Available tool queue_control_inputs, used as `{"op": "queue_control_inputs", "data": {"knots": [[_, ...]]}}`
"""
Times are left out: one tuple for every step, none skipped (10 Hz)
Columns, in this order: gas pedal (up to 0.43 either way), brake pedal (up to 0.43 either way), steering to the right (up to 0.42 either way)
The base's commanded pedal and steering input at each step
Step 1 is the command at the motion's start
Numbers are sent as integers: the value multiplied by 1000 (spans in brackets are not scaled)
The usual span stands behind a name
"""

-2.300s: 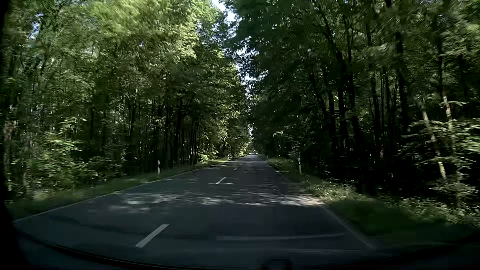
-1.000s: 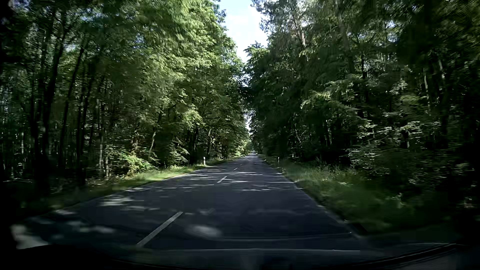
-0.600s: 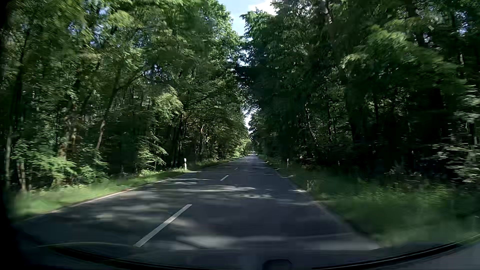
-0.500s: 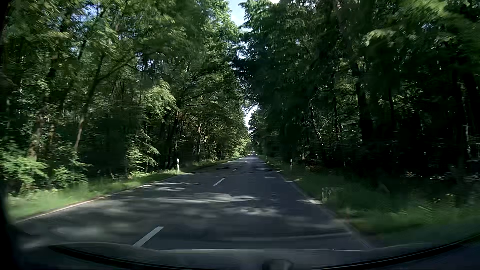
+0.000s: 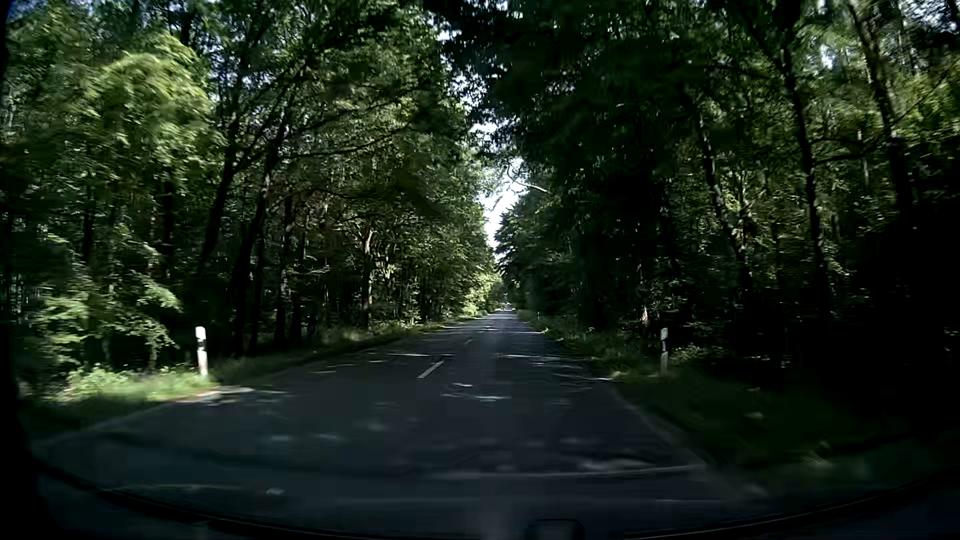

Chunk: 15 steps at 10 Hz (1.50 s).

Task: Follow the waypoints while adhering to traffic rules and regulations

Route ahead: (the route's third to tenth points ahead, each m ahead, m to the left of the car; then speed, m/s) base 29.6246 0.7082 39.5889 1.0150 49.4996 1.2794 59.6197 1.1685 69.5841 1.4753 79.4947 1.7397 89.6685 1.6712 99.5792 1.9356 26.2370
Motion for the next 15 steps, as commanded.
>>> {"op": "queue_control_inputs", "data": {"knots": [[39, 30, 0], [39, 30, 0], [39, 30, 0], [39, 30, 0], [39, 30, 1], [39, 30, 0], [39, 30, 0], [39, 30, 0], [39, 30, 0], [39, 30, 2], [39, 30, 2], [39, 30, 1], [39, 30, 1], [39, 30, 0], [39, 30, -1]]}}
